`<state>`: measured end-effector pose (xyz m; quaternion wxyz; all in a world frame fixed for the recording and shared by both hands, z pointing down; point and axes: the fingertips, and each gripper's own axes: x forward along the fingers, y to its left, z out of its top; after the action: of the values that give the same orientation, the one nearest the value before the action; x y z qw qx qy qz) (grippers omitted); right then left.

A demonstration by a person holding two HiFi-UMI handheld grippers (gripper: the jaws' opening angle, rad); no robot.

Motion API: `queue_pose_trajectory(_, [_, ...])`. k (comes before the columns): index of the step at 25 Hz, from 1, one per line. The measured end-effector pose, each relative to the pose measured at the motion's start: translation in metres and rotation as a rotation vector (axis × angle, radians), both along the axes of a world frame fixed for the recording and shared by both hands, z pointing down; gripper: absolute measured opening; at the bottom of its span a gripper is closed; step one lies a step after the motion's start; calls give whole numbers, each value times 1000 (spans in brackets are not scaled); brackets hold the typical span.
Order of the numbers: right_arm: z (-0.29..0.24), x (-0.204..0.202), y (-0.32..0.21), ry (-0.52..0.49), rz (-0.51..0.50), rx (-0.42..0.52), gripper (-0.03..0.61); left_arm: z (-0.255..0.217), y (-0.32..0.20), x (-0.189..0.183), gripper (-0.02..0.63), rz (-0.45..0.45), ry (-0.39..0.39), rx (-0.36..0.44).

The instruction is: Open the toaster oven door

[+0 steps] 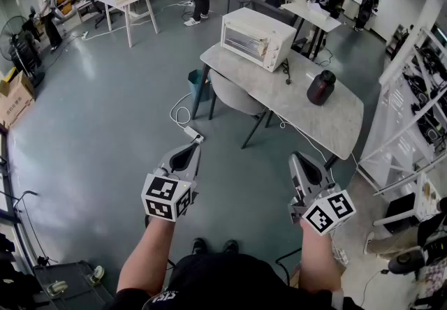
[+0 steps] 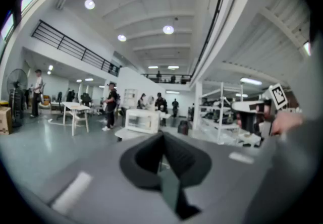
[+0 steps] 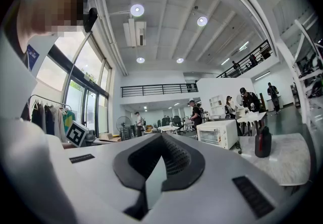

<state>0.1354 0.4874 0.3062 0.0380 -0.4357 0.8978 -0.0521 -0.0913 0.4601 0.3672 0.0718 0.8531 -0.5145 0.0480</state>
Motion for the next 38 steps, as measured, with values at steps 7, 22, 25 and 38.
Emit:
queue_pose_trajectory(7, [-3,-6,-4,31,-24,19,-12,-9,-1,9,6,6,-5,20])
queue_pose_trajectory(22, [-1,24,12,-56,-64,3,-8,-5,12,42,6,-8,-25,-11])
queue_pose_trajectory(25, [3,31,18,-58,-70,-7,-8,-4,15,47,6,-19,-12,-13])
queue_pose_trajectory(38, [16,8,-32,-40,-103,-53,-8,5,-31,37,6,-4,-9,-31])
